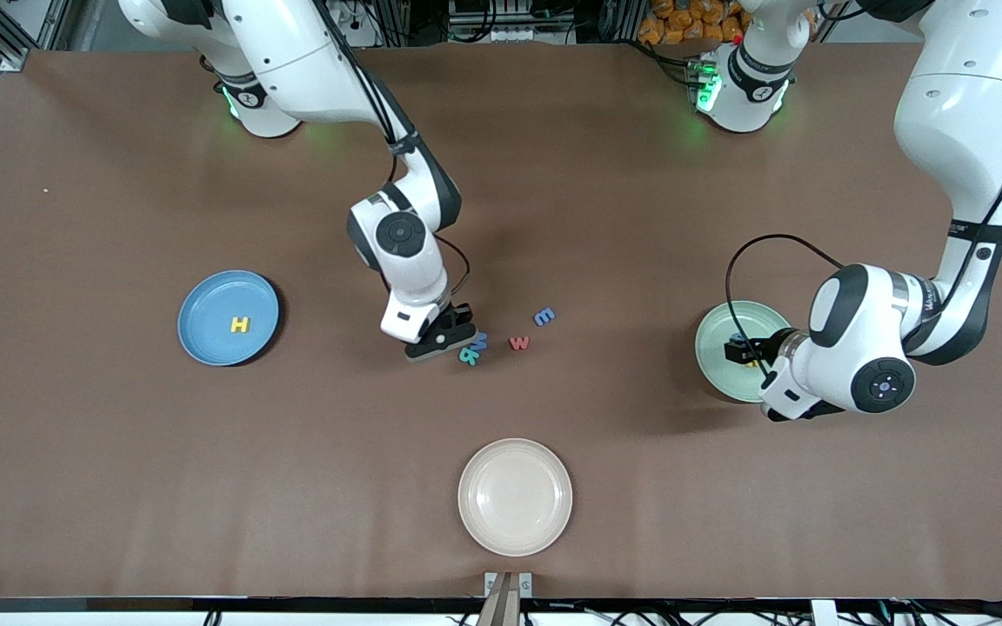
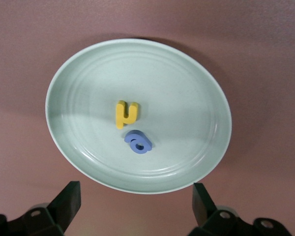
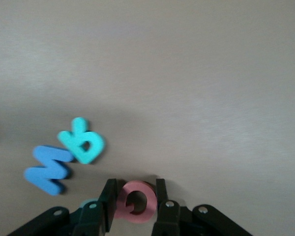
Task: Sort uppercase to blue plate, lowercase to green plate
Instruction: 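Place the Q on the blue plate while the left gripper reaches blue E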
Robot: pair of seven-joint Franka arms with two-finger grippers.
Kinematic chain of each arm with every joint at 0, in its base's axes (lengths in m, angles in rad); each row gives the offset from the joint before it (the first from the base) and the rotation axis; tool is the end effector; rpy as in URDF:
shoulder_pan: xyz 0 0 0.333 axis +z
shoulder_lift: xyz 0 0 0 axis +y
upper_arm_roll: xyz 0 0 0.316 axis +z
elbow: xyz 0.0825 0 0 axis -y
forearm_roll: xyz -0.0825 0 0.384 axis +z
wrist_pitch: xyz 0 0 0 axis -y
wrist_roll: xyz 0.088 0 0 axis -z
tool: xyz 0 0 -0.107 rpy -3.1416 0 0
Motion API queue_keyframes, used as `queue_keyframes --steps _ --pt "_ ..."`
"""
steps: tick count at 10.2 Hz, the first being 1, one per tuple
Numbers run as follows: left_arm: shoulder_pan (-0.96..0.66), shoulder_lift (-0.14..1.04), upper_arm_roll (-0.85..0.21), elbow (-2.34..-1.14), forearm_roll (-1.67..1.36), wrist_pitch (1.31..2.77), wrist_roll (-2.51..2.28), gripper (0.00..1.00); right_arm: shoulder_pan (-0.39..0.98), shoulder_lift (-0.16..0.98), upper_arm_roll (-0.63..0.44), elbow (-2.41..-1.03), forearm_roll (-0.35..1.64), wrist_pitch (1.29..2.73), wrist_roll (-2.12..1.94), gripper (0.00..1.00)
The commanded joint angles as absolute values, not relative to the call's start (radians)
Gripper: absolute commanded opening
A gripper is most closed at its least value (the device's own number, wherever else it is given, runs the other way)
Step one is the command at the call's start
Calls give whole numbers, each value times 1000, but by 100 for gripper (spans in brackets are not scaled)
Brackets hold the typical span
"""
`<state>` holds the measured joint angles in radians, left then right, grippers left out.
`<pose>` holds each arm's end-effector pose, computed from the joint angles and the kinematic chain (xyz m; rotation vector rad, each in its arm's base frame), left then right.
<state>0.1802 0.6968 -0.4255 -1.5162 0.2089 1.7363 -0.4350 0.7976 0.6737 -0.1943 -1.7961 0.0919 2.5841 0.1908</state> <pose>0.6493 -0.1036 0.2522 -3.0126 -0.2171 0.6382 0.5437 0.3853 0.1904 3.0657 0.6004 0.2253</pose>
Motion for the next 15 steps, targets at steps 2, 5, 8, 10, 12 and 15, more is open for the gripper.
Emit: queue_keyframes --steps 2,5,8,10,12,15 --pt "126 683 -430 -1519 213 1799 -523 100 730 548 -248 -1808 72 2371 -34 22" --pt "-4 687 -425 -1519 215 1867 -662 100 684 457 -374 -1969 77 2410 -318 22" --pt "-164 698 -419 -1519 222 1937 -794 100 615 339 -431 -2228 86 2603 -530 22" --pt "-266 721 -417 -1519 235 1985 -892 100 601 273 -520 -2314 89 2614 -683 22" --pt "-343 762 -408 -1519 238 2077 -1010 100 589 250 -541 -2364 91 2637 -715 22" --pt "-388 820 -396 -1470 236 2103 -1256 100 583 249 -541 -2396 92 2675 -715 39"
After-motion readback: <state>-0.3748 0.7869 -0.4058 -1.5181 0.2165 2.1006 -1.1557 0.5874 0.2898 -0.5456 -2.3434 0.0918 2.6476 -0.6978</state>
